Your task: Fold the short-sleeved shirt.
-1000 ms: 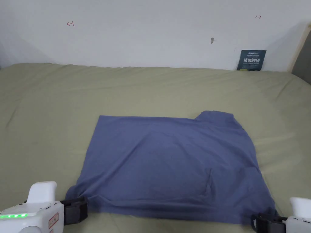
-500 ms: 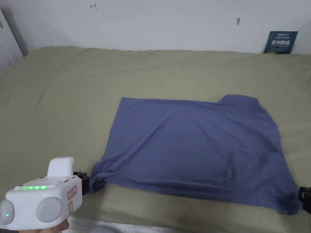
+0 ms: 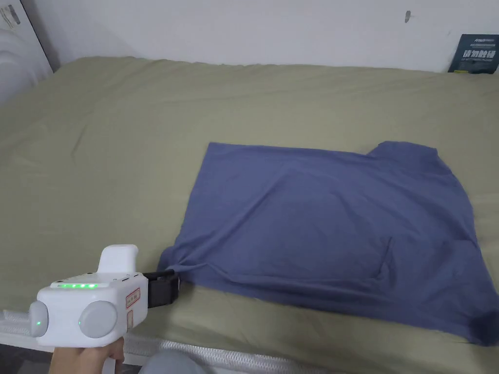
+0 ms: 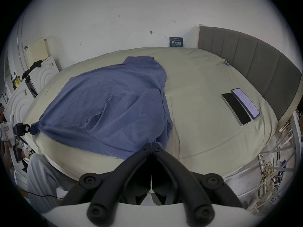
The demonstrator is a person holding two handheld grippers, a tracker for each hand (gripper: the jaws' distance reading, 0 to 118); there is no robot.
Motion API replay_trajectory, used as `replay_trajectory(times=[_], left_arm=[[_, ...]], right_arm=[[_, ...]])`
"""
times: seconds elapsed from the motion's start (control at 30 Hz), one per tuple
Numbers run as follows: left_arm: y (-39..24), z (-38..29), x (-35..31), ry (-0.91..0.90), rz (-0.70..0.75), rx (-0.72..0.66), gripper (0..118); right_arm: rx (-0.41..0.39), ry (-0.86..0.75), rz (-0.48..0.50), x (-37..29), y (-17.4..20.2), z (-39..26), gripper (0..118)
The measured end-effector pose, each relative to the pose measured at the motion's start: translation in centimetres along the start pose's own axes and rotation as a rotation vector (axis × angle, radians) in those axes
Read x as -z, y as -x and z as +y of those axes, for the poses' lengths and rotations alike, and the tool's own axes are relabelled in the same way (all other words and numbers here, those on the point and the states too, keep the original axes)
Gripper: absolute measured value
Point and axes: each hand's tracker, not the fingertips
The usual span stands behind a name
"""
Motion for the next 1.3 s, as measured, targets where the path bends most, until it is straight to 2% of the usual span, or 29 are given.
replay_trajectory(times=[0.07,0.1,0.13,0.17,0.2,0.23,0.27,0.33,0.53,0.57,0.6,0.63,0.67,0.8,0.9,0.93,1.0,1.03,1.07,1.1,1.3], left_arm=[[0.1,0.9,1.0,0.004,0.004,0.016,97],[-0.1,1.1,1.6,0.011,0.004,0.025,89],[0.1,1.2,1.8,0.016,0.008,0.031,73],[0.4,1.6,1.7,0.015,0.013,0.036,40],[0.4,1.9,1.9,0.014,0.011,0.037,18],[-1.6,0.9,3.8,0.023,-0.019,0.031,6],[-2.2,1.5,3.9,0.016,-0.025,0.034,0],[-2.9,3.6,3.8,0.016,-0.024,0.066,0],[-3.0,4.4,2.9,0.016,-0.021,0.075,0],[-3.0,4.2,2.9,0.014,-0.022,0.071,0],[-2.8,4.2,2.7,0.015,-0.017,0.070,0],[-2.7,3.9,2.3,0.018,-0.014,0.068,0],[-2.8,3.6,2.3,0.022,-0.015,0.066,0],[-2.9,3.6,1.8,0.022,-0.010,0.065,0],[-2.7,3.0,1.7,0.025,-0.007,0.056,0],[-2.5,2.9,1.5,0.028,-0.003,0.057,0],[-2.3,2.3,1.5,0.034,-0.002,0.053,0],[-1.8,1.9,2.0,0.037,-0.002,0.049,0],[-1.6,1.7,2.2,0.040,-0.002,0.047,0],[-1.4,1.4,2.2,0.044,0.000,0.047,0],[-1.2,1.6,2.4,0.043,-0.005,0.042,0]], right_arm=[[-0.006,0.009,0.005,0.3,-0.2,-0.1,0],[-0.008,0.016,0.004,0.5,-0.3,-0.1,0],[-0.012,0.020,0.000,-0.2,0.8,0.2,0],[-0.014,0.023,0.001,-0.2,0.9,0.2,0],[-0.016,0.028,-0.001,-0.2,0.9,0.2,0],[-0.015,0.029,-0.001,-0.2,0.8,0.2,0],[-0.015,0.030,0.003,-0.5,1.2,0.3,0],[-0.022,0.031,0.004,-0.6,1.3,0.3,0],[-0.007,0.038,0.032,-0.4,0.8,0.3,1],[-0.001,0.036,0.029,-0.5,0.8,0.3,14],[0.006,0.031,0.023,-0.5,0.8,0.2,48],[0.001,0.049,0.030,-0.3,0.7,0.3,90],[-0.004,0.074,0.047,0.3,0.5,0.2,118],[-0.012,0.086,0.036,1.5,-0.1,-0.2,118],[0.025,0.128,0.060,2.9,-1.3,-0.8,116],[0.034,0.139,0.069,3.4,-1.3,-0.8,105],[0.031,0.123,0.060,3.3,-1.7,-1.2,23],[0.016,0.136,0.054,3.4,-1.9,-1.4,8],[0.010,0.116,0.102,3.4,-1.8,-1.6,8],[0.015,0.121,0.076,3.2,-1.8,-1.6,8],[-0.008,0.089,0.078,2.2,-1.5,-0.8,8]])
